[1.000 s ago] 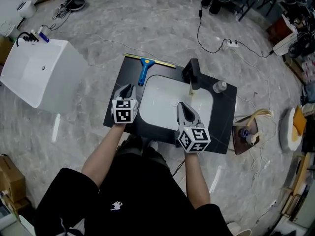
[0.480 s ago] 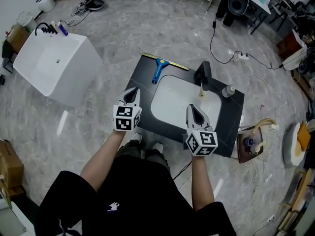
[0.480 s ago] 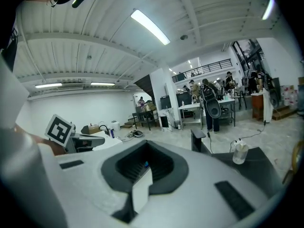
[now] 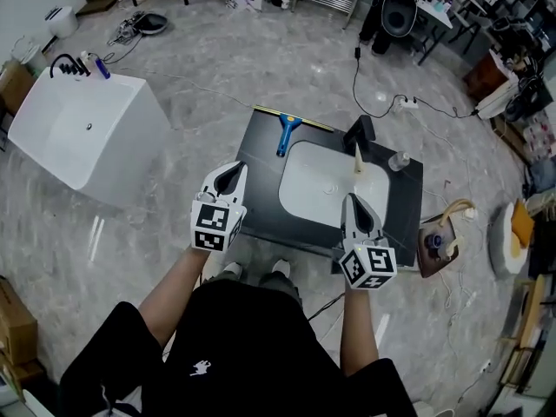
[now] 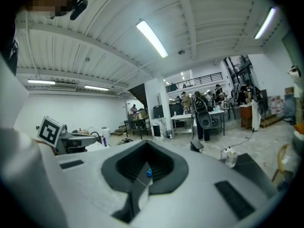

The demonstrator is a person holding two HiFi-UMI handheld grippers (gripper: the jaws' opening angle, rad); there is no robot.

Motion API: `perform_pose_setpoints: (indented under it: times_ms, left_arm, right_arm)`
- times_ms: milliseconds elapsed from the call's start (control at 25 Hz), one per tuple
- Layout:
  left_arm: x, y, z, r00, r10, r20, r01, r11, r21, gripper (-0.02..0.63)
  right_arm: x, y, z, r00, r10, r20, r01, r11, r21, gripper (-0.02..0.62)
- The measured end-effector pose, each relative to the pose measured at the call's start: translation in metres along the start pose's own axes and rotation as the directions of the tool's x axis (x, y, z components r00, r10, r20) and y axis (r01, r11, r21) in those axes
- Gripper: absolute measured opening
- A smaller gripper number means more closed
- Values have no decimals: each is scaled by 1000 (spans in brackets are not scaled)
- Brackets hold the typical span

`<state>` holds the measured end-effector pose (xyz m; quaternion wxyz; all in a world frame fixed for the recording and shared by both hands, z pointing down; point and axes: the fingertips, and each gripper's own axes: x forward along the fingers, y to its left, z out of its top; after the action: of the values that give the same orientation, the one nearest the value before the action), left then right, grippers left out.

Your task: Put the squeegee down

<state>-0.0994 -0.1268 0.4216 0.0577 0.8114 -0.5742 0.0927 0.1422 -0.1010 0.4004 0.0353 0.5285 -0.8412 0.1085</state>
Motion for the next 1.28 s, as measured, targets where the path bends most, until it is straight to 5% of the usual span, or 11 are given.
perform_pose_setpoints:
  times_ms: [280, 600, 1280]
  left_arm:
    - [-38, 21, 13, 992, -116, 50, 112, 991, 67, 2]
    - [-69, 51, 24, 981, -165, 104, 161, 986, 47, 3]
    - [-68, 44, 28, 968, -218, 124, 213, 976, 51, 3]
  right_arm:
    - [-25, 51, 11, 993, -109, 37, 109, 994, 5, 2]
    - [-46, 96, 20, 982, -172, 73, 174, 985, -17, 2]
    - [-49, 100, 24, 979, -191, 70, 192, 981, -12, 2]
